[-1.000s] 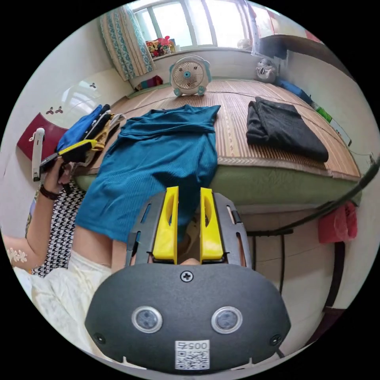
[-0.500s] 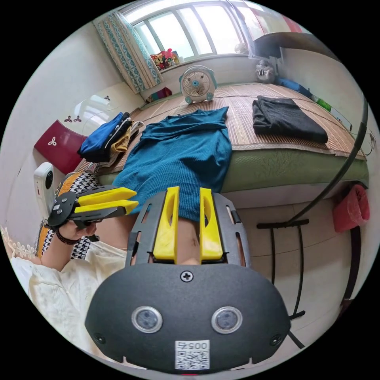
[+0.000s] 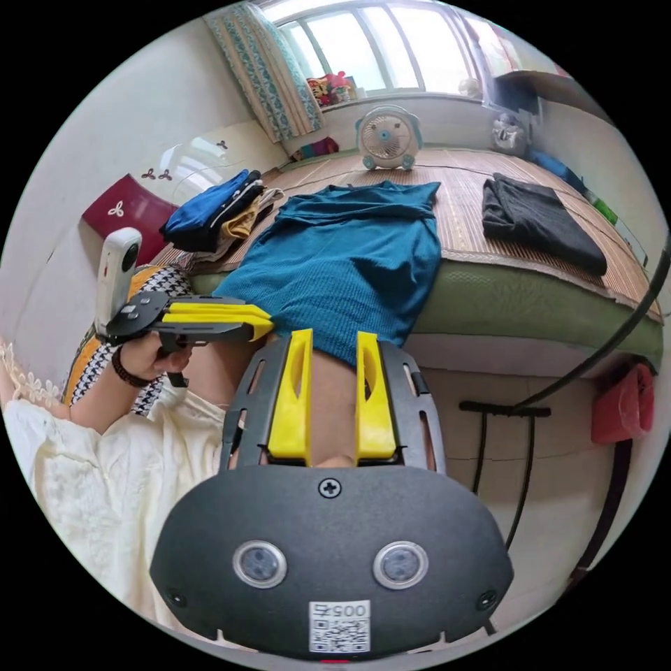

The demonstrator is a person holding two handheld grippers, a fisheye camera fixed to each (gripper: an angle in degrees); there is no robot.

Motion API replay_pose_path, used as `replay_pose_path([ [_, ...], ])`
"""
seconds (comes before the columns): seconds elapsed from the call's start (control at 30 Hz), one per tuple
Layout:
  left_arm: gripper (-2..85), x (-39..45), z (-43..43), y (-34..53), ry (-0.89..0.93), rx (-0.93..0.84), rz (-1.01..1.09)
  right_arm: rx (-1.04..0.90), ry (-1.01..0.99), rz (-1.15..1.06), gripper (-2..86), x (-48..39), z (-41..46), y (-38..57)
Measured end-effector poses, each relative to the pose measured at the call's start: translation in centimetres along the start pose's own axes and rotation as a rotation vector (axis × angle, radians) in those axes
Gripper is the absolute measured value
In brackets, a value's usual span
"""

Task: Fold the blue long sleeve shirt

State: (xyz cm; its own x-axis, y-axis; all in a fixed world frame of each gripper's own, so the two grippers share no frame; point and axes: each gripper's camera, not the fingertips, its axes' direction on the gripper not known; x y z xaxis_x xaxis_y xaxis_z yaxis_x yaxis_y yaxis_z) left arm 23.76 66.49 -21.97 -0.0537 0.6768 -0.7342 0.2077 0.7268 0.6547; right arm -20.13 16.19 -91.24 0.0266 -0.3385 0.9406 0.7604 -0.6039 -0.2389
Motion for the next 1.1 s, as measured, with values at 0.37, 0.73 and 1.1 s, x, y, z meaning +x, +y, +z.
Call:
replay_pose_path([
  [0.37,1.1,-1.0,-4.1,2.5,0.009,0.14,-0.029,0.059,0.109,-0.103,8.4,-5.5,2.3,0.7],
  [0.73,1.1,-1.7,-6.1,4.4,0.024,0.195,-0.057,-0.018,0.256,0.069,5.3,-4.5,4.3,1.7],
  [1.1,3.5,-1.2,-6.2,5.5,0.041,0.186,-0.053,-0.07,0.337,0.099,-1.3,-4.5,4.7,3.5],
])
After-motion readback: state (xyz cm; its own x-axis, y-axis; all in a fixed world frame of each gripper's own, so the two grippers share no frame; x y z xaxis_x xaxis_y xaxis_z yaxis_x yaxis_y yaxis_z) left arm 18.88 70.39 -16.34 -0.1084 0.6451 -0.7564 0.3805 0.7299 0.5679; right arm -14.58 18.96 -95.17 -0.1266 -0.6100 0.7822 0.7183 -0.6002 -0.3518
